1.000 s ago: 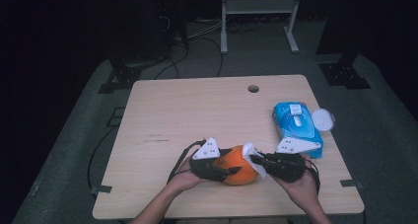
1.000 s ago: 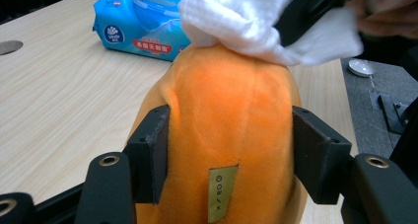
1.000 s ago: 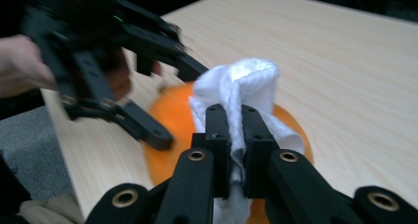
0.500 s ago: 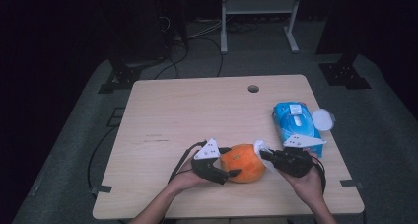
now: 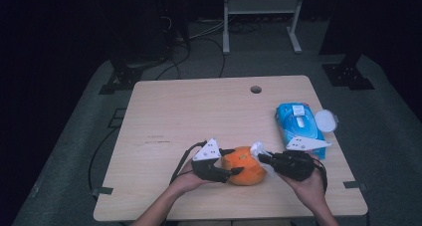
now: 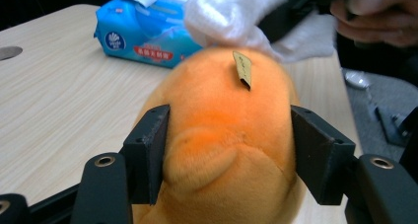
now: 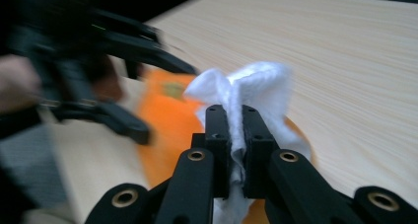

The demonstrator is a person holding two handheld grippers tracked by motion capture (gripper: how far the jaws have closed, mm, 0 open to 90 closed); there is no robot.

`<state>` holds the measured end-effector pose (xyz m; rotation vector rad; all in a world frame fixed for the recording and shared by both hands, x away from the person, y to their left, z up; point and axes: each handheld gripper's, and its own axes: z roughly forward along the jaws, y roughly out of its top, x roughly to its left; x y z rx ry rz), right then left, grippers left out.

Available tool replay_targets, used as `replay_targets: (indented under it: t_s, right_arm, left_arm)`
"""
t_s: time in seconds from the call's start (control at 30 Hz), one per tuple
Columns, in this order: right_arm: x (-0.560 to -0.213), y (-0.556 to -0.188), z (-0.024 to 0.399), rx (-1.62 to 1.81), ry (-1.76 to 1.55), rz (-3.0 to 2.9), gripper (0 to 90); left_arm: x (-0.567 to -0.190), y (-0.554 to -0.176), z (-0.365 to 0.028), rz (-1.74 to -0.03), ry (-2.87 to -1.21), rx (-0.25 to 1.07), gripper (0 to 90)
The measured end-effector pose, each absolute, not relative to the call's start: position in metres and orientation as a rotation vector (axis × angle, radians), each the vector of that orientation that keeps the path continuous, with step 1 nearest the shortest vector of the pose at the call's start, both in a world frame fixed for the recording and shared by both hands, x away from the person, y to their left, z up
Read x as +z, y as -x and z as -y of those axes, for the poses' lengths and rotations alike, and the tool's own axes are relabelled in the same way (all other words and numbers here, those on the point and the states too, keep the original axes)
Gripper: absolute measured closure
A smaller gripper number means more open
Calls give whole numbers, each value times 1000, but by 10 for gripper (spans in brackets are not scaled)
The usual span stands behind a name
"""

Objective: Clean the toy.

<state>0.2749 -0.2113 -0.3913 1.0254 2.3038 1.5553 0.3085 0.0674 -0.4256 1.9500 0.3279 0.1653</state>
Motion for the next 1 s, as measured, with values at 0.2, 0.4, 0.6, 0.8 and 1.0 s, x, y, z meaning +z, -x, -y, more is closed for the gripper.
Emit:
replay_targets:
  t_s: [0.2, 0.4, 0.6, 0.8, 1.0]
  right_arm:
    - [-400, -279, 207, 1441, -1028, -2337, 836]
    - [-408, -288, 222, 1455, -1116, -2318, 835]
    - [-414, -294, 235, 1425, -1187, -2290, 835]
    - [-407, -287, 229, 1433, -1131, -2296, 837]
    - [-390, -274, 214, 1519, -1014, -2309, 839]
  left_arm:
    - [-432, -313, -67, -357, -1936, 139, 228]
    - [-446, -314, -62, -366, -1957, 140, 96]
    - [-439, -309, -65, -294, -1937, 87, 226]
    - [-452, -308, -54, -327, -2000, 132, 161]
    - [-449, -305, -56, -325, -2000, 143, 301]
